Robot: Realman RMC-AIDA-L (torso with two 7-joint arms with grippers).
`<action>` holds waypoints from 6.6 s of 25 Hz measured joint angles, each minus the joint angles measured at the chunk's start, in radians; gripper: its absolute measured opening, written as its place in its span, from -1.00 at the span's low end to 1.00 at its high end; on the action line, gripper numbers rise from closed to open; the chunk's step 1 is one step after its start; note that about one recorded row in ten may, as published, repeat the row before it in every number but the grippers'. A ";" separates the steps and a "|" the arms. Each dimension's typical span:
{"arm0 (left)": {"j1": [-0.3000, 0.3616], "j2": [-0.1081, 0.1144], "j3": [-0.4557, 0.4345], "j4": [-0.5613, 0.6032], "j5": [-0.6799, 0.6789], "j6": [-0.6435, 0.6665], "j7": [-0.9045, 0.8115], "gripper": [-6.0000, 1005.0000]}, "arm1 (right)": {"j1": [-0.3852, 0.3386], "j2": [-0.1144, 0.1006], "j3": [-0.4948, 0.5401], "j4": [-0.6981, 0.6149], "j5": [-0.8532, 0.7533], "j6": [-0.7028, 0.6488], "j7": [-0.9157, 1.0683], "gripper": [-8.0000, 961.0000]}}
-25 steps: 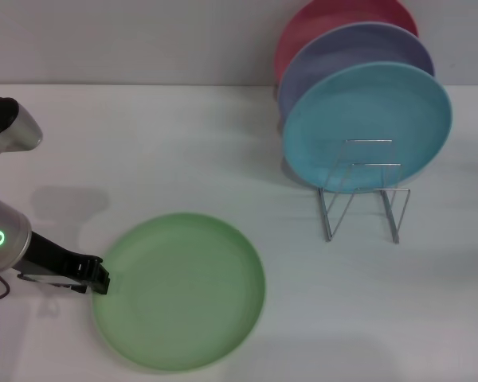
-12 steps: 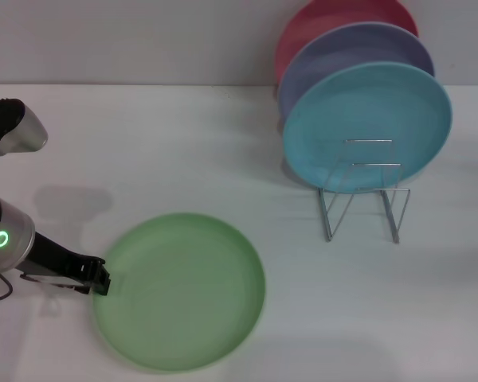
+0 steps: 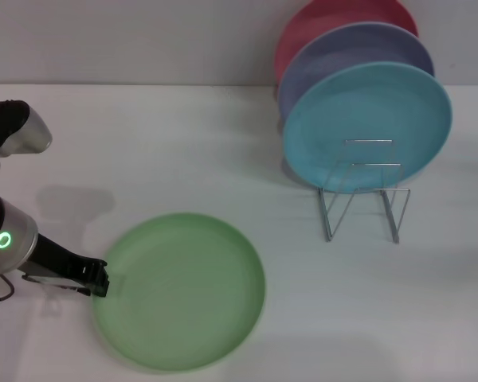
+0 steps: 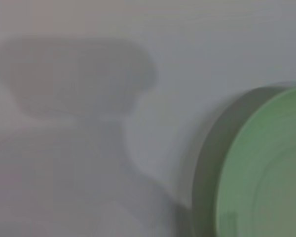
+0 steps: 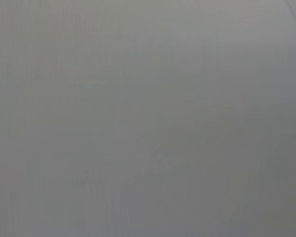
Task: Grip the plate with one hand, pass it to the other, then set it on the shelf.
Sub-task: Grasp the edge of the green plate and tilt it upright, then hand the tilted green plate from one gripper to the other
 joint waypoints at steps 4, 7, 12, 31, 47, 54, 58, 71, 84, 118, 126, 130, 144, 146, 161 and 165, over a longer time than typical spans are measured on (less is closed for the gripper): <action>-0.001 -0.001 0.000 0.000 0.000 0.002 0.007 -0.72 | -0.001 0.000 -0.001 0.001 0.000 0.000 0.001 0.46; -0.002 -0.001 0.001 -0.001 0.000 0.004 0.008 -0.78 | -0.003 0.001 -0.002 0.001 0.000 0.000 0.002 0.46; -0.002 -0.001 0.001 -0.001 0.000 0.004 0.010 -0.87 | -0.004 0.002 -0.002 0.001 0.000 0.000 0.002 0.46; 0.008 -0.001 -0.119 0.051 -0.036 0.161 0.044 -0.94 | -0.008 0.008 0.000 0.001 0.000 0.004 0.002 0.46; 0.148 -0.004 -0.029 -0.107 -0.435 0.985 0.327 -0.93 | -0.021 0.013 -0.003 -0.002 -0.011 0.025 -0.009 0.46; 0.218 -0.003 0.239 -0.161 -0.527 1.525 0.394 -0.93 | -0.017 0.032 -0.019 -0.001 -0.013 0.032 -0.112 0.47; 0.251 -0.001 0.467 -0.223 -0.521 1.969 0.385 -0.93 | -0.015 0.039 -0.020 0.006 -0.014 0.041 -0.151 0.46; 0.206 -0.006 0.805 -0.681 -0.291 2.662 -0.199 -0.92 | -0.076 0.069 -0.074 0.012 -0.014 -0.091 -0.078 0.46; 0.295 -0.015 0.920 -0.750 -0.298 2.751 -0.228 -0.92 | -0.233 0.078 -0.363 0.108 -0.014 -0.367 -0.019 0.46; 0.301 -0.017 1.243 -0.575 -0.723 2.770 0.259 -0.91 | 0.003 0.076 -0.700 0.735 -0.129 0.040 -0.590 0.46; 0.344 -0.017 1.326 -0.487 -0.869 2.842 0.422 -0.91 | 0.049 0.077 -0.681 0.701 -0.132 0.132 -0.531 0.46; 0.349 -0.017 1.335 -0.479 -0.896 2.848 0.438 -0.90 | 0.067 0.078 -0.669 0.687 -0.141 0.167 -0.523 0.46; 0.352 -0.017 1.413 -0.440 -0.970 2.906 0.515 -0.90 | 0.097 0.084 -0.505 0.657 -0.293 0.320 -0.499 0.46; 0.352 -0.017 1.417 -0.435 -0.970 2.907 0.521 -0.90 | 0.100 0.083 -0.500 0.655 -0.300 0.322 -0.499 0.46; 0.350 -0.017 1.456 -0.362 -1.029 2.916 0.618 -0.89 | 0.114 0.082 -0.457 0.655 -0.330 0.358 -0.500 0.46; 0.352 -0.017 1.458 -0.350 -1.030 2.917 0.625 -0.89 | 0.118 0.081 -0.452 0.653 -0.330 0.366 -0.500 0.46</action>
